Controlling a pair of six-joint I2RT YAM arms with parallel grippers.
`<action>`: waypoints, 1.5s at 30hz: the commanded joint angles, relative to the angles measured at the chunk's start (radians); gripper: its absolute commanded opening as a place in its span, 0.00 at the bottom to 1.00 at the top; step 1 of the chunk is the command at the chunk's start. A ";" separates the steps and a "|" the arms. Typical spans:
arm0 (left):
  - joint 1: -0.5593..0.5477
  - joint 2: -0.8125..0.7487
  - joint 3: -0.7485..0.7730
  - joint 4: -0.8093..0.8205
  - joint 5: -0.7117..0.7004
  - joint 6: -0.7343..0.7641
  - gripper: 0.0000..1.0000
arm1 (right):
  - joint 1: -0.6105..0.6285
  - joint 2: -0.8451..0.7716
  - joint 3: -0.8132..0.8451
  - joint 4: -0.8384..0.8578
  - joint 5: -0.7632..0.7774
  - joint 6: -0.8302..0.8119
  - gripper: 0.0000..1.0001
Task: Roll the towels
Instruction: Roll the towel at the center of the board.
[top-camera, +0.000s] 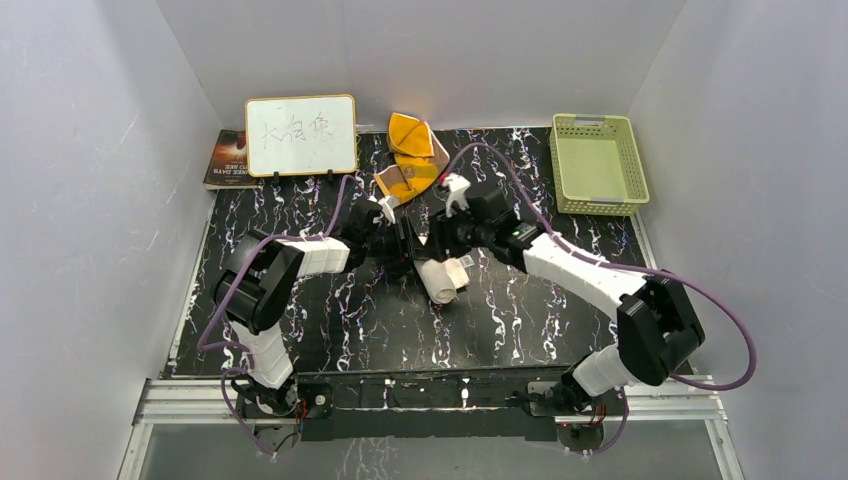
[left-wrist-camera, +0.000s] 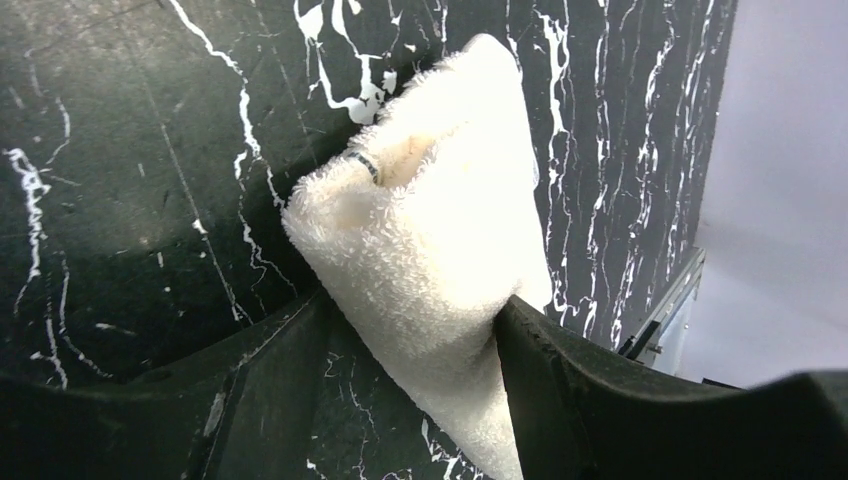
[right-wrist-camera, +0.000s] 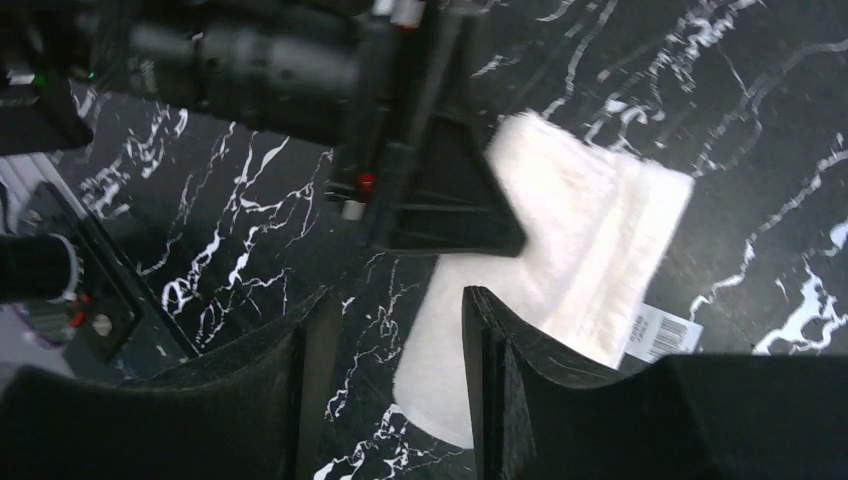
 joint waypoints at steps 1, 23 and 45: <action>-0.002 -0.041 0.029 -0.142 -0.088 0.059 0.59 | 0.129 0.000 0.053 -0.111 0.277 -0.098 0.45; -0.017 -0.029 0.061 -0.190 -0.098 0.068 0.60 | 0.173 0.095 -0.044 -0.064 0.301 -0.060 0.36; -0.018 -0.078 -0.012 0.125 0.051 0.013 0.81 | -0.214 0.122 -0.225 0.118 -0.209 0.067 0.31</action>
